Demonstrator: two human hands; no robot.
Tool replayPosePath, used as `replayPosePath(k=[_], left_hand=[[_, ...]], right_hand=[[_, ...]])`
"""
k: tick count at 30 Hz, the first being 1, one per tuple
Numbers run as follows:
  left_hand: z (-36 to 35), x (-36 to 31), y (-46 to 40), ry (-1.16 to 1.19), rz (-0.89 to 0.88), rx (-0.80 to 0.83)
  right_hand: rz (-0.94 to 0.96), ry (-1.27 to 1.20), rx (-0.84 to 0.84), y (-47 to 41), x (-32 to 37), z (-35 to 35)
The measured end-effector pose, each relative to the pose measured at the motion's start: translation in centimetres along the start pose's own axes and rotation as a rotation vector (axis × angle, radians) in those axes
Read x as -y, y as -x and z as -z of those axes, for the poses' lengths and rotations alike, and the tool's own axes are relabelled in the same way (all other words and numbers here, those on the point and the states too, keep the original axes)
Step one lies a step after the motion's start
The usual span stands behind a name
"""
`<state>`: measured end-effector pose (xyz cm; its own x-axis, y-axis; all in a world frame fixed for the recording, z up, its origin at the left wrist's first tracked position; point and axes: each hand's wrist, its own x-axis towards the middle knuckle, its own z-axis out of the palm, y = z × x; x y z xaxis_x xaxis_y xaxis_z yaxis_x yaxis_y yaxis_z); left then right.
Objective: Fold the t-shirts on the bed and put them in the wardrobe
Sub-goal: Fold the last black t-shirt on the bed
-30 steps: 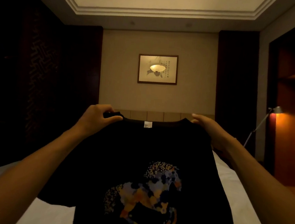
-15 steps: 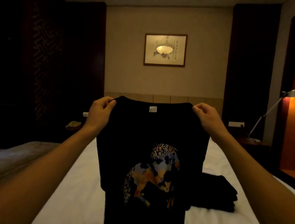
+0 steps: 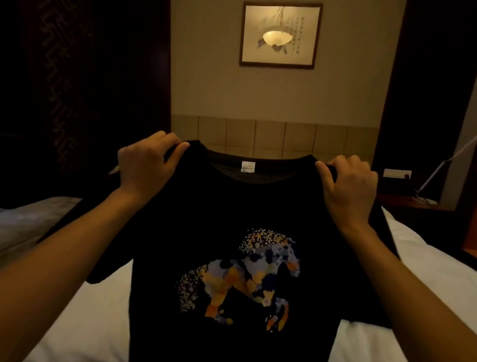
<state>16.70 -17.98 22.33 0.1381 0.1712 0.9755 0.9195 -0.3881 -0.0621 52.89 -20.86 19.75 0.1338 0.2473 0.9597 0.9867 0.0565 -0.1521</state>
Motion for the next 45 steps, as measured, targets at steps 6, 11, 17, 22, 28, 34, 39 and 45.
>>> replayPosePath(k=[6,11,17,22,28,34,39,45], left_hand=[[-5.3,3.1,0.4,-0.135,-0.076,0.043],[-12.6,6.2,4.8,-0.159,-0.048,0.146],[-22.7,9.8,12.1,-0.167,0.004,0.357],[-30.5,12.9,15.8,-0.200,0.014,0.438],[-39.8,16.4,17.2,-0.238,0.035,0.497],[-48.4,19.5,20.1,-0.202,0.048,0.572],[-54.5,21.3,25.6,-0.119,0.079,0.709],[-56.7,22.5,29.4,-0.049,0.139,0.731]], right_hand=[[0.020,0.069,-0.017,0.1,0.7,-6.6],[0.072,0.135,0.079,3.7,0.3,-14.2],[0.065,0.200,0.271,10.0,-0.9,-24.9],[0.067,0.235,0.334,12.6,-1.3,-33.7],[0.076,0.263,0.378,13.1,-2.0,-44.1],[0.077,0.241,0.478,15.4,-3.4,-53.8],[0.106,0.231,0.660,19.8,-4.9,-60.4],[0.121,0.220,0.727,22.1,-5.7,-62.9]])
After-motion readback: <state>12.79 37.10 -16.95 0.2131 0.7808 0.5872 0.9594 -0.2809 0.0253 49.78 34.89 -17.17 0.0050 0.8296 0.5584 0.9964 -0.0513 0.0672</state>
